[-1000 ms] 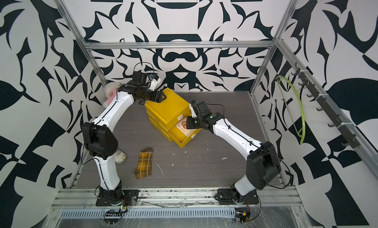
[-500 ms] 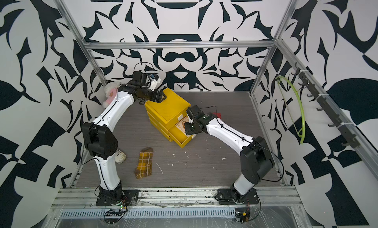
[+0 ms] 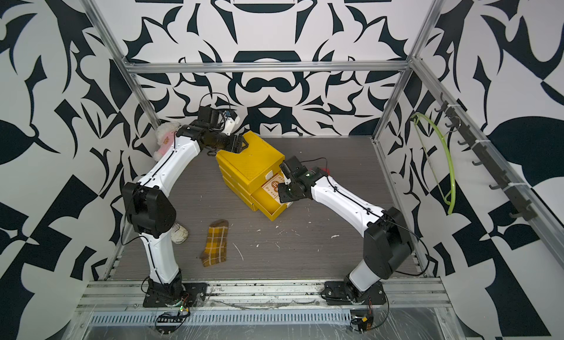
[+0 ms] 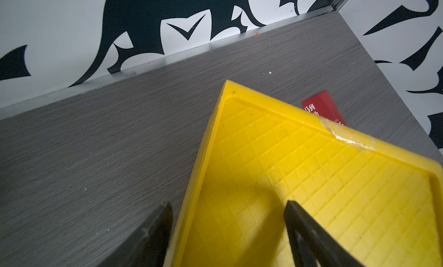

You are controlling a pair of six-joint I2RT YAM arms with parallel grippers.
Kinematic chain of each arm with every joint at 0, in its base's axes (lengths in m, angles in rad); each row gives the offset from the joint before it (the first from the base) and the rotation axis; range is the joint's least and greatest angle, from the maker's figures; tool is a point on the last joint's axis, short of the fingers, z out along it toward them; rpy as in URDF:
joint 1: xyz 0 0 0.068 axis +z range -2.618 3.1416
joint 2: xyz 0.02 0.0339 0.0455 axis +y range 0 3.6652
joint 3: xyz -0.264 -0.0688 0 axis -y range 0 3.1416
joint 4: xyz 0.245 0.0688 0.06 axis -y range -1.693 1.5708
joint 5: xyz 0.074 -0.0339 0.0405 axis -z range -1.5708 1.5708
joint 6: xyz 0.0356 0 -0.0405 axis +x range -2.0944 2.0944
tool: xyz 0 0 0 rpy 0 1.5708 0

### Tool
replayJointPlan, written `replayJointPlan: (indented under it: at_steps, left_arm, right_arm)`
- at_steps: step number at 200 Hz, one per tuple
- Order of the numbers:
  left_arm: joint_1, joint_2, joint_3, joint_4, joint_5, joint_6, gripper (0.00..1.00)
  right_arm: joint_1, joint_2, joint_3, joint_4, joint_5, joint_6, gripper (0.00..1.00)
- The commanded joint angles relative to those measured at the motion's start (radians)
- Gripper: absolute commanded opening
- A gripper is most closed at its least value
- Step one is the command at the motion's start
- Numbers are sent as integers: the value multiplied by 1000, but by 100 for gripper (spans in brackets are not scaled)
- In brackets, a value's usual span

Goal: Take the postcards out of the drawer
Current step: Open the drawer in the storage box.

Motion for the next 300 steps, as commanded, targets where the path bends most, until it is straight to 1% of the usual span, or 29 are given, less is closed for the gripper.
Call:
replayJointPlan:
  at_steps: [1,13,33,59,135,157,216,228,264,288,300]
  left_arm:
    - [1,40,-6,-93,-37,24,78]
    - [1,40,-6,-93,-36,27,78]
    - [1,41,-8,-93,-36,26,79]
    - [1,40,-11,-93,-37,26,79]
    - [1,51,-1,-96,-48,17,79]
    - [1,59,4,-96,-48,16,79]
    - [1,52,-3,-96,-48,16,79]
    - [1,54,-3,-97,-46,14,79]
    - [2,59,5,-98,-42,14,79]
    - [1,63,5,-98,-39,13,79]
    - [1,62,5,-98,-37,12,79]
  right_arm:
    - [3,33,66,-49,23,-32,0]
    - [3,65,101,-47,30,-53,0]
    - [3,114,152,-51,77,-81,0]
    - [4,168,205,-115,107,-120,0]
    - [3,120,108,-202,75,-118,0]
    - [3,102,83,-198,66,-115,1]
    - [3,127,107,-182,37,-127,1]
    - [3,125,120,-165,29,-128,3]
    - [-6,111,150,-74,-2,-141,23]
    - [-11,120,147,-1,-19,-156,30]
    - [-13,134,142,23,-5,-162,33]
